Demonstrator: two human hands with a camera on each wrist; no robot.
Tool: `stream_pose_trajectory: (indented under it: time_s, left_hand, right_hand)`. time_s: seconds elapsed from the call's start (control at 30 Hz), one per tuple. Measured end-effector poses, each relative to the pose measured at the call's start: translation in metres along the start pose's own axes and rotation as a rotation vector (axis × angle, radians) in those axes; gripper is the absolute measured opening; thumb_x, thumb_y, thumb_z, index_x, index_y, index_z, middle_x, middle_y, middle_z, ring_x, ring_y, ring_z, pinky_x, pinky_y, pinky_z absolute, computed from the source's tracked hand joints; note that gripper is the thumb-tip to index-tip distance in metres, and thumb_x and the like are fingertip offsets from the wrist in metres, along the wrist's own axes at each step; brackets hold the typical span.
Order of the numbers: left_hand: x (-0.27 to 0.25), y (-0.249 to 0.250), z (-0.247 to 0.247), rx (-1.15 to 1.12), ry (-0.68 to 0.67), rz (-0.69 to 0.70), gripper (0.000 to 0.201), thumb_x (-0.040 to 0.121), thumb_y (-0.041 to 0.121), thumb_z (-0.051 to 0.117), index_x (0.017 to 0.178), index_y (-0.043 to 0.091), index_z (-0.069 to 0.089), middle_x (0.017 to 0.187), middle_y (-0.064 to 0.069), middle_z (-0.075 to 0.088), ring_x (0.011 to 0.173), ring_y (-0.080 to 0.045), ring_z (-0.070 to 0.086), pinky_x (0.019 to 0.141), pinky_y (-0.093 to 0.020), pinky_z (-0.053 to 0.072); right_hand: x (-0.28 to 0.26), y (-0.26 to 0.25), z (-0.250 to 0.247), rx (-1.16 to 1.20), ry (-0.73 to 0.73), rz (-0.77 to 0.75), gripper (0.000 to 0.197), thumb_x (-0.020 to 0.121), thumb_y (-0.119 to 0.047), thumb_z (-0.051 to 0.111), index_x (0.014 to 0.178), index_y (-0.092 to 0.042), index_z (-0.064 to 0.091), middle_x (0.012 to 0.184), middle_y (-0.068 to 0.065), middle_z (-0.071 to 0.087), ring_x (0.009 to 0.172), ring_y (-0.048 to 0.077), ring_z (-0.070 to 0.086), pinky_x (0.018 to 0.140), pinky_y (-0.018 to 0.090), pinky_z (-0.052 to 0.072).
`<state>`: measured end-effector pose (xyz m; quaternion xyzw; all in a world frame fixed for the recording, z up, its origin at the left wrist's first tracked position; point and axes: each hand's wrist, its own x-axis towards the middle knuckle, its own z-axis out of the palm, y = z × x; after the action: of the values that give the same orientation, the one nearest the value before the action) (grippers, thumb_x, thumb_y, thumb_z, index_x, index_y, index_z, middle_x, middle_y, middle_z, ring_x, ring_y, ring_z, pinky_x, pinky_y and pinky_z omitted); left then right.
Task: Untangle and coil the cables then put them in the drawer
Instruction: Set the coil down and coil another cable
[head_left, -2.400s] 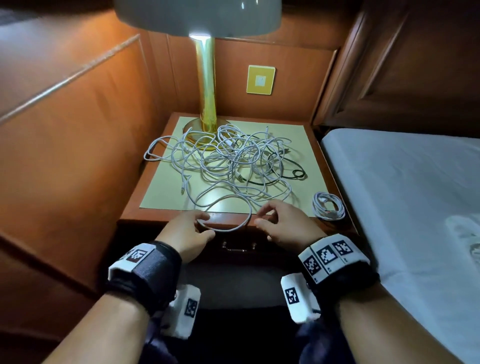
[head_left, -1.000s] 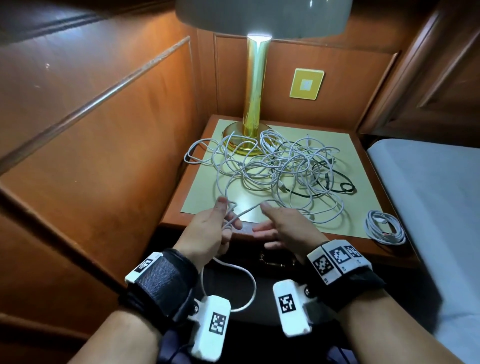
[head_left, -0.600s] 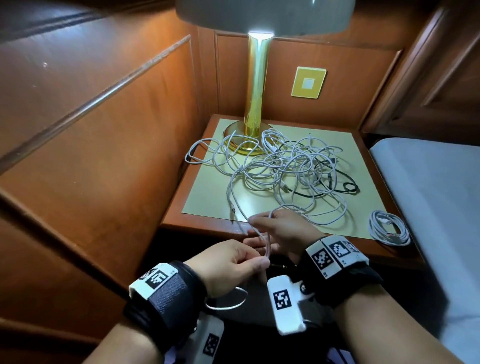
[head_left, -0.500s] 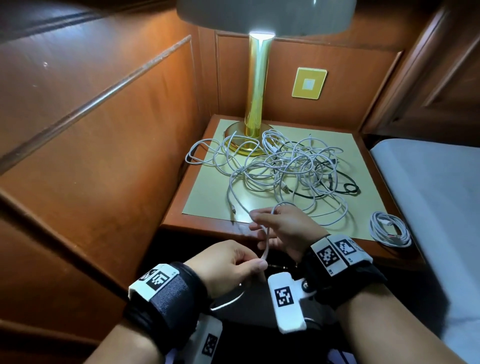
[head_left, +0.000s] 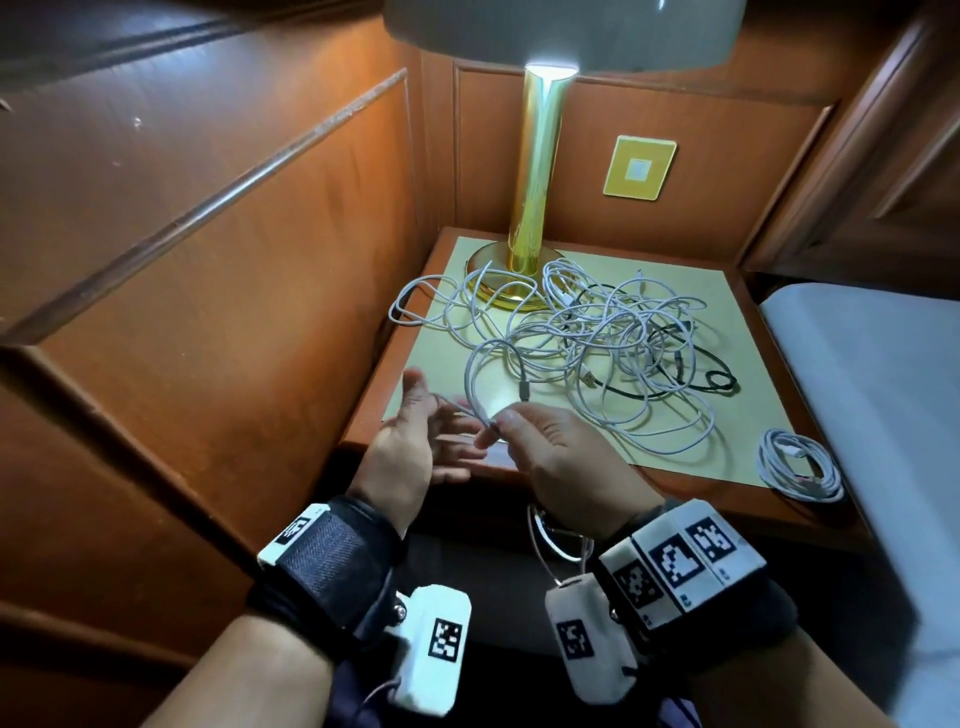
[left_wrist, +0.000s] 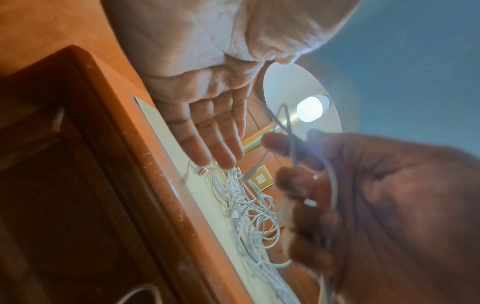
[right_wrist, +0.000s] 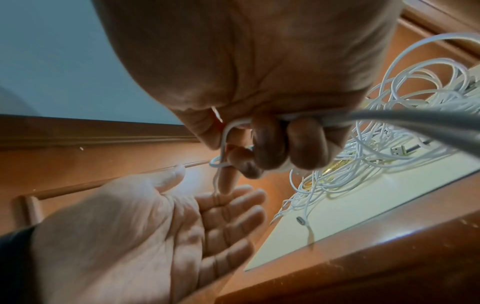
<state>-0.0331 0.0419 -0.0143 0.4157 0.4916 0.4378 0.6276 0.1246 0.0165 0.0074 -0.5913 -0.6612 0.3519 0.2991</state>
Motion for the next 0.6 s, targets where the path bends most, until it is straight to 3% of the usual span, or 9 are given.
stream_pose_trajectory:
  time_s: [0.1,0.2,0.3,0.37,0.47,0.53,0.6]
  left_hand:
    - [-0.001,0.005,-0.005,-0.063,-0.030,0.117,0.055,0.085,0.053,0.048,0.108,0.007,0.066,0.094,-0.010,0.076,0.081,-0.024,0.071,0.065,-0.030,0.057]
    - [-0.007,0.005,-0.008,-0.056,-0.108,0.183,0.035,0.084,0.031,0.069,0.106,0.004,0.067,0.086,-0.012,0.073,0.079,-0.025,0.067,0.072,-0.038,0.056]
    - [-0.021,0.005,-0.003,-0.027,-0.202,0.222,0.024,0.085,0.019,0.075,0.103,0.005,0.068,0.076,-0.012,0.070,0.070,-0.025,0.063,0.067,-0.035,0.055]
    - [-0.035,0.006,0.004,0.021,-0.188,0.286,0.013,0.091,0.014,0.068,0.100,0.005,0.069,0.068,-0.008,0.065,0.059,-0.019,0.057,0.057,-0.028,0.051]
    - [-0.061,0.007,0.013,0.043,-0.142,0.343,0.012,0.093,0.017,0.065,0.095,0.009,0.073,0.055,0.000,0.050,0.047,-0.010,0.041,0.047,-0.022,0.038]
    - [-0.086,0.004,0.019,0.037,-0.166,0.301,0.014,0.094,0.018,0.064,0.091,0.011,0.076,0.054,0.004,0.042,0.045,-0.009,0.034,0.043,-0.021,0.031]
    - [-0.114,0.000,0.026,0.024,-0.220,0.246,0.018,0.096,0.012,0.061,0.088,0.010,0.076,0.054,0.005,0.040,0.045,-0.008,0.030,0.041,-0.019,0.026]
  right_hand:
    - [-0.008,0.002,0.000,-0.074,-0.092,-0.019,0.029,0.102,-0.034,0.047,0.086,-0.026,0.070,0.066,-0.017,0.060,0.065,0.002,0.052,0.067,0.028,0.041]
    - [-0.022,-0.002,0.002,-0.108,-0.180,-0.027,0.025,0.100,-0.036,0.050,0.088,-0.027,0.070,0.068,-0.010,0.060,0.064,0.005,0.051,0.068,0.027,0.041]
    - [-0.042,-0.007,0.004,-0.050,-0.221,-0.049,0.023,0.089,-0.043,0.048,0.085,-0.035,0.070,0.077,-0.007,0.067,0.074,0.016,0.061,0.076,0.036,0.048]
    - [-0.055,-0.005,-0.001,-0.041,-0.141,0.010,0.024,0.094,-0.039,0.054,0.085,-0.028,0.072,0.079,-0.001,0.071,0.078,0.022,0.065,0.077,0.039,0.051]
    - [-0.083,0.003,-0.017,-0.012,0.187,0.226,0.022,0.095,-0.039,0.061,0.092,-0.018,0.060,0.091,0.007,0.071,0.080,0.015,0.067,0.081,0.038,0.054]
    - [-0.116,0.002,-0.027,0.043,0.372,0.323,0.035,0.088,-0.041,0.070,0.103,-0.019,0.047,0.112,0.007,0.059,0.084,0.006,0.063,0.072,0.019,0.050]
    - [-0.148,-0.002,-0.033,0.023,0.369,0.284,0.052,0.082,-0.039,0.077,0.117,-0.022,0.041,0.119,0.002,0.045,0.094,0.005,0.059,0.074,0.013,0.045]
